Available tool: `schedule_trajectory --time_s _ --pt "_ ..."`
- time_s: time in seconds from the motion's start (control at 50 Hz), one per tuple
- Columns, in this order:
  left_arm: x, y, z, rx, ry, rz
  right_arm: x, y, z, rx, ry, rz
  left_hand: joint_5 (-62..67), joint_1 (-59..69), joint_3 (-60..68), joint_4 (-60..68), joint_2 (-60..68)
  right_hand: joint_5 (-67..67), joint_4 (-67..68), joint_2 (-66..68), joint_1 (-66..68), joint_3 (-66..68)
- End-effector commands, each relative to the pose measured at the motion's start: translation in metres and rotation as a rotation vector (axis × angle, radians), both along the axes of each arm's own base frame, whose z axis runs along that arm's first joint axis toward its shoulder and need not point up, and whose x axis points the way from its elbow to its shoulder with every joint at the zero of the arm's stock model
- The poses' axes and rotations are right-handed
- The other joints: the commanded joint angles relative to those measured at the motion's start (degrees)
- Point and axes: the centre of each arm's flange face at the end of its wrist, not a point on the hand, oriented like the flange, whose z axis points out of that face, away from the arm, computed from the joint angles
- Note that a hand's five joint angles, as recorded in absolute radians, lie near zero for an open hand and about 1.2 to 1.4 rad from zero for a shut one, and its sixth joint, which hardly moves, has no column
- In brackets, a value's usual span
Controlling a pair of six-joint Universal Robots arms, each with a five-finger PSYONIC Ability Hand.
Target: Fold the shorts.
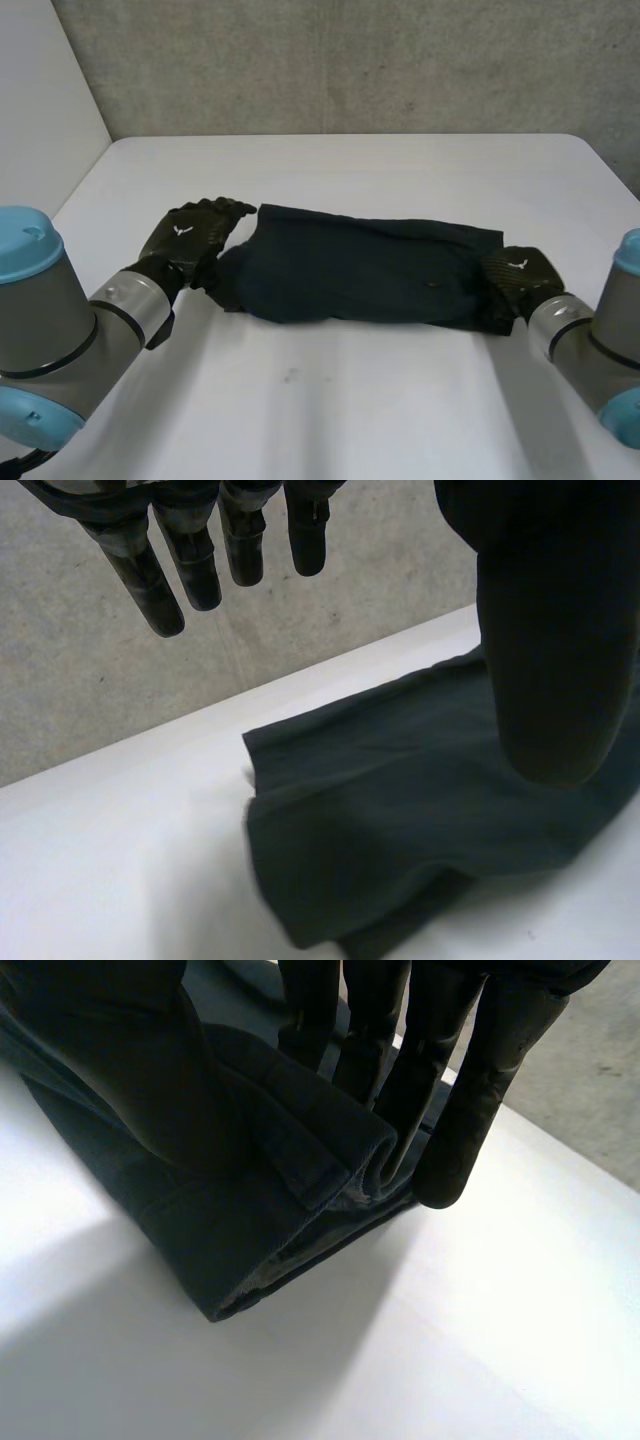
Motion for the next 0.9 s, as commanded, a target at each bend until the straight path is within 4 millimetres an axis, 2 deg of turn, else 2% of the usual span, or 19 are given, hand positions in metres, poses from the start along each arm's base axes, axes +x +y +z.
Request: schedule_trajectory --time_s 0.02,0.1,0.14,0.22,0.24,0.34,0.36,0.38,0.42,0.44,0.5,0.56,0.6,0.66,0.72,0.74,0.8,0.86,0.9 --pt "-0.002 0.007 0.008 -0.004 -0.006 -0.016 -0.032 -0.008 0.017 -0.022 0.239 0.005 -1.56 0.27 -1.02 -0.56 -0.34 17.15 11.91 13.44 28.3 14.48" --pt "-0.009 0.013 0.012 -0.001 -0.008 -0.043 -0.044 -0.02 0.029 -0.078 0.396 0.028 -1.72 0.11 -1.18 -0.73 -0.51 17.15 11.91 13.44 28.3 14.48" --pt "-0.011 0.014 0.012 -0.001 -0.008 -0.05 -0.04 -0.023 0.036 -0.121 0.447 0.055 -1.72 0.11 -1.18 -0.73 -0.51 17.15 11.91 13.44 28.3 14.48" --pt "-0.013 0.016 0.012 -0.005 -0.006 -0.058 0.002 -0.015 0.061 -0.274 0.51 0.195 -1.72 0.11 -1.18 -0.72 -0.51 17.15 11.91 13.44 28.3 14.48" --pt "-0.014 0.015 0.014 -0.012 -0.005 -0.06 0.023 -0.009 0.072 -0.339 0.515 0.257 -1.56 0.27 -1.02 -0.56 -0.34 17.15 11.91 13.44 28.3 14.48" --pt "-0.02 0.014 0.021 -0.058 -0.022 -0.08 0.081 0.014 0.087 -0.489 0.502 0.433 -2.06 -0.23 -1.52 -1.06 -0.84 17.15 11.91 13.44 28.3 14.48" --pt "-0.021 0.013 0.023 -0.067 -0.022 -0.08 0.091 0.019 0.086 -0.507 0.496 0.475 -2.06 -0.23 -1.52 -1.06 -0.84 17.15 11.91 13.44 28.3 14.48" --pt "-0.022 0.013 0.025 -0.076 -0.022 -0.084 0.118 0.037 0.081 -0.541 0.472 0.591 -2.06 -0.23 -1.52 -1.06 -0.84 17.15 11.91 13.44 28.3 14.48" --pt "-0.022 0.011 0.031 -0.098 -0.016 -0.07 0.146 0.059 0.076 -0.576 0.439 0.726 -2.22 -0.4 -1.69 -1.23 -1.01 17.15 11.91 13.44 28.3 14.48" --pt "-0.02 0.009 0.031 -0.102 -0.017 -0.058 0.165 0.08 0.066 -0.582 0.404 0.842 -2.39 -0.56 -1.86 -1.4 -1.18 17.15 11.91 13.44 28.3 14.48" --pt "-0.015 0.0 0.038 -0.134 -0.011 0.004 0.184 0.101 0.044 -0.555 0.336 0.994 -2.61 -0.78 -2.07 -1.61 -1.39 17.15 11.91 13.44 28.3 14.48" --pt "-0.004 -0.01 0.049 -0.172 -0.008 0.087 0.19 0.107 0.031 -0.513 0.294 1.05 -2.61 -0.78 -2.07 -1.61 -1.39 12.55 7.31 8.84 23.69 9.87" --pt "0.007 -0.019 0.056 -0.19 -0.005 0.141 0.194 0.107 0.028 -0.483 0.248 1.055 -2.61 -0.78 -2.07 -1.61 -1.39 -13.46 -18.7 -17.16 -2.31 -16.13" --pt "0.015 -0.025 0.06 -0.201 0.002 0.17 0.197 0.099 0.039 -0.431 0.17 0.991 -2.61 -0.78 -2.07 -1.61 -1.39 -49.77 -55.01 -53.48 -38.63 -52.45" --pt "0.015 -0.026 0.066 -0.218 0.008 0.169 0.193 0.091 0.053 -0.364 0.09 0.892 -2.61 -0.78 -2.07 -1.61 -1.39 -52.85 -58.09 -56.56 -41.7 -55.52" --pt "0.015 -0.026 0.067 -0.221 0.01 0.168 0.188 0.089 0.068 -0.325 0.025 0.813 -2.61 -0.78 -2.07 -1.61 -1.39 -52.85 -58.09 -56.56 -41.7 -55.52" --pt "0.01 -0.025 0.07 -0.229 0.015 0.151 0.169 0.079 0.089 -0.231 -0.104 0.655 -2.61 -0.78 -2.07 -1.61 -1.39 -52.85 -58.09 -56.56 -41.7 -55.52" --pt "-0.003 -0.019 0.072 -0.238 0.024 0.098 0.14 0.055 0.093 -0.141 -0.193 0.488 -2.61 -0.78 -2.07 -1.61 -1.39 -52.85 -58.09 -56.56 -41.7 -55.52" --pt "-0.014 -0.017 0.067 -0.227 0.025 0.061 0.128 0.046 0.091 -0.107 -0.219 0.426 -2.23 -0.4 -1.69 -1.23 -1.01 -52.85 -58.09 -56.56 -41.7 -55.52"
